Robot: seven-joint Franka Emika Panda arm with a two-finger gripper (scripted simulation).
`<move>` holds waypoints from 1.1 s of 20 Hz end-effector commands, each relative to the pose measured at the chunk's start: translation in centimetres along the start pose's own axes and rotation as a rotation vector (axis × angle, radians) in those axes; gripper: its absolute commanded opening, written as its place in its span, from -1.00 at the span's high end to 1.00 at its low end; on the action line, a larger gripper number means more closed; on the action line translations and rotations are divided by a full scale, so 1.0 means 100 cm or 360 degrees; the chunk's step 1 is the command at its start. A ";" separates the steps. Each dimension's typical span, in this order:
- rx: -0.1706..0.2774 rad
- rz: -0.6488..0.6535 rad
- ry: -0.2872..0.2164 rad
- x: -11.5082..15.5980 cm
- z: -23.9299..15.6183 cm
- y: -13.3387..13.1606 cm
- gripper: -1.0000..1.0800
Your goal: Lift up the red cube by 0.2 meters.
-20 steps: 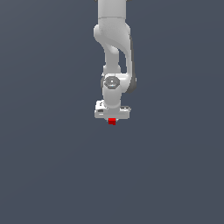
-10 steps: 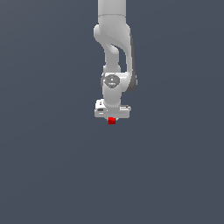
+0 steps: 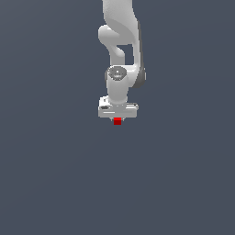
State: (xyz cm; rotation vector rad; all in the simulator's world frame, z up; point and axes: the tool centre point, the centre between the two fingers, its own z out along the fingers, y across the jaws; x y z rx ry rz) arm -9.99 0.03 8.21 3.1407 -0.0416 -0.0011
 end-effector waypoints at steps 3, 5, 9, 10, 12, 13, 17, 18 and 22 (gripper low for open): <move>0.0000 0.0000 0.0002 -0.001 -0.039 0.000 1.00; 0.0001 0.0000 0.0001 -0.001 -0.058 0.000 1.00; 0.0001 0.0000 0.0001 -0.001 -0.091 0.000 1.00; 0.0001 0.0000 0.0001 -0.001 -0.099 0.000 1.00; 0.0001 0.0000 0.0001 -0.001 -0.112 0.000 1.00; 0.0001 0.0000 0.0001 -0.001 -0.118 0.000 1.00; 0.0001 0.0000 0.0001 0.000 -0.136 0.000 1.00; 0.0001 0.0000 0.0001 0.000 -0.139 0.000 1.00; 0.0001 0.0000 0.0001 0.001 -0.147 0.000 1.00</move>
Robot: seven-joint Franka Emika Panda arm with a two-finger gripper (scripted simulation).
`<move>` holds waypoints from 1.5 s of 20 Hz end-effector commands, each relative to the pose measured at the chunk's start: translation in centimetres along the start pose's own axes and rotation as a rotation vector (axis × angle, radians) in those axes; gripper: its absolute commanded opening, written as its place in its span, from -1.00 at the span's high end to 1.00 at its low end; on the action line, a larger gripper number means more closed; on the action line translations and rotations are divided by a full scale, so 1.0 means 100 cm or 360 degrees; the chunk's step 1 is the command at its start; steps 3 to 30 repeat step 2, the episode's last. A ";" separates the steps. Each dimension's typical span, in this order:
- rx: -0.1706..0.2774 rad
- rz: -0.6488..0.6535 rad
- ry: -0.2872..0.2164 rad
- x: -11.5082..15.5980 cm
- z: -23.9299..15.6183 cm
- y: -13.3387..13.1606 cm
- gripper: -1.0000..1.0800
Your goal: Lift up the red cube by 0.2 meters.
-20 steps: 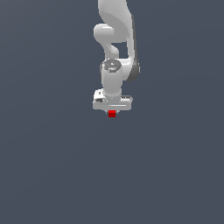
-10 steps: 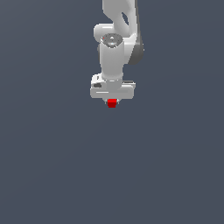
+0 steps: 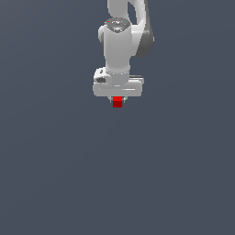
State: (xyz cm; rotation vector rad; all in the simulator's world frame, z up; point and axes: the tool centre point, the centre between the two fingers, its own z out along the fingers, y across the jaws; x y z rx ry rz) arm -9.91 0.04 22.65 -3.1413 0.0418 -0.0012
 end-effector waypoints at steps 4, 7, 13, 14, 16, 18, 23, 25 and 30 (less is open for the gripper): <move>0.0000 0.0000 -0.0001 0.000 -0.004 0.000 1.00; 0.0000 0.0000 -0.0001 0.000 -0.004 0.000 1.00; 0.0000 0.0000 -0.0001 0.000 -0.004 0.000 1.00; 0.0000 0.0000 -0.0001 0.000 -0.004 0.000 1.00; 0.0000 0.0000 -0.0001 0.000 -0.004 0.000 1.00; 0.0000 0.0000 -0.0001 0.000 -0.004 0.000 1.00; 0.0000 0.0000 -0.0001 0.000 -0.004 0.000 1.00; 0.0000 0.0000 -0.0001 0.000 -0.004 0.000 1.00; 0.0000 0.0000 -0.0001 0.000 -0.004 0.000 1.00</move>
